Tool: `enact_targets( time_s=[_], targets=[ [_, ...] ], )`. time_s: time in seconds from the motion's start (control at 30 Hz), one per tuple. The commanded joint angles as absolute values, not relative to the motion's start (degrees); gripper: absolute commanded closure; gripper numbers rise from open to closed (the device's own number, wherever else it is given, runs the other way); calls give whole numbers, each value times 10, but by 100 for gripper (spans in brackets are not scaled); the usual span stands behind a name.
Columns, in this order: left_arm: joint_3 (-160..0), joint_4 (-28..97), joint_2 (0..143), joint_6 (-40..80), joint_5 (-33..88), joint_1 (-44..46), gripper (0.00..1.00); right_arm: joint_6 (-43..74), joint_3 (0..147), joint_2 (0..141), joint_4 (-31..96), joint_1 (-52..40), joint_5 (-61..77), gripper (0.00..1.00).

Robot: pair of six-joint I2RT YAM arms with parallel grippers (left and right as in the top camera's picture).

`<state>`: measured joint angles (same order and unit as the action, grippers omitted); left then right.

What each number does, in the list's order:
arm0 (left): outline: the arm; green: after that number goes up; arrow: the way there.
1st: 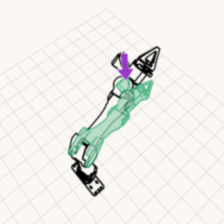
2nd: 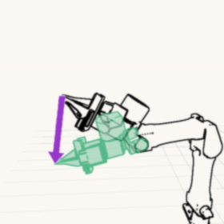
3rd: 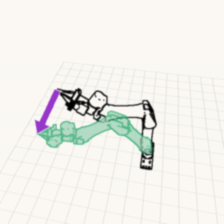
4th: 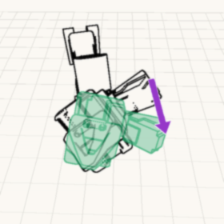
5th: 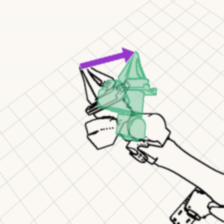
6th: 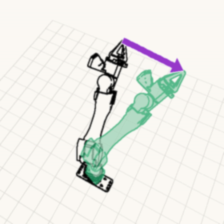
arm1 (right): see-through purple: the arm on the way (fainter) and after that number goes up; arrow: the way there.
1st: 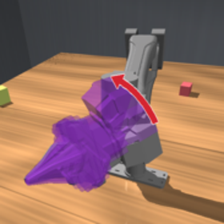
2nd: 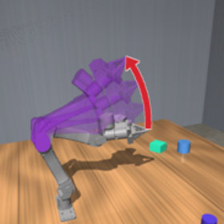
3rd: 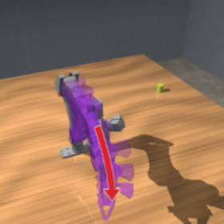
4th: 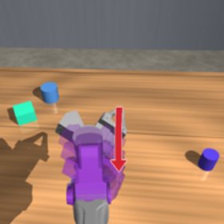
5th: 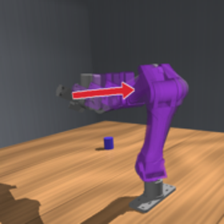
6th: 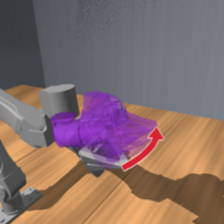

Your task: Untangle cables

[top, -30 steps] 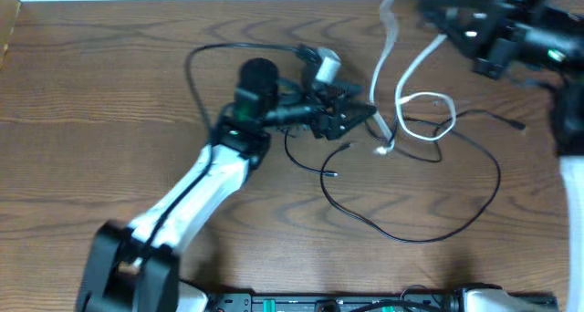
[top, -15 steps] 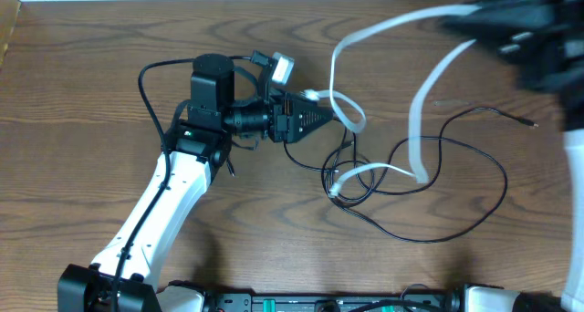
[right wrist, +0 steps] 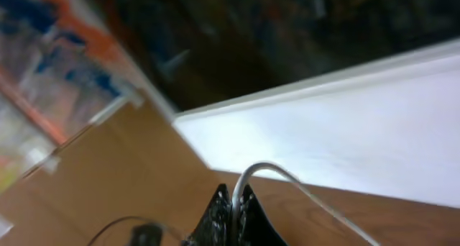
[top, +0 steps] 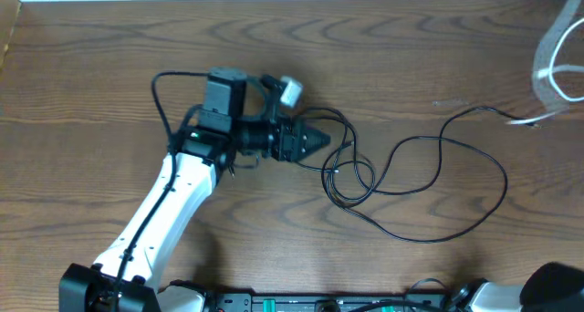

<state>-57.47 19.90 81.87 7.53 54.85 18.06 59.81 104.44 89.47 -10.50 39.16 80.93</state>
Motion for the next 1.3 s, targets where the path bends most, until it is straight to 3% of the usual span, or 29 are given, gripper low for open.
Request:
enact_targets(
  time_s=[0.0,0.17,0.27,0.4,0.93,1.27],
  targets=[
    [-576,248,815,21,439,222,33,510,1049,919,-45,429,768,99],
    [-576,296,815,19,426,274,33,361,1049,951,190,473,637,99],
    [-576,306,815,19,425,299,33,257,1049,959,342,483,464,99],
    [-576,306,815,20,420,328,33,157,1049,966,433,479,232,99],
    [-576,363,815,20,388,409,33,225,1049,1023,380,484,-171,98],
    [-576,380,815,22,366,420,33,274,1049,1085,396,488,-187,99]
  ],
)
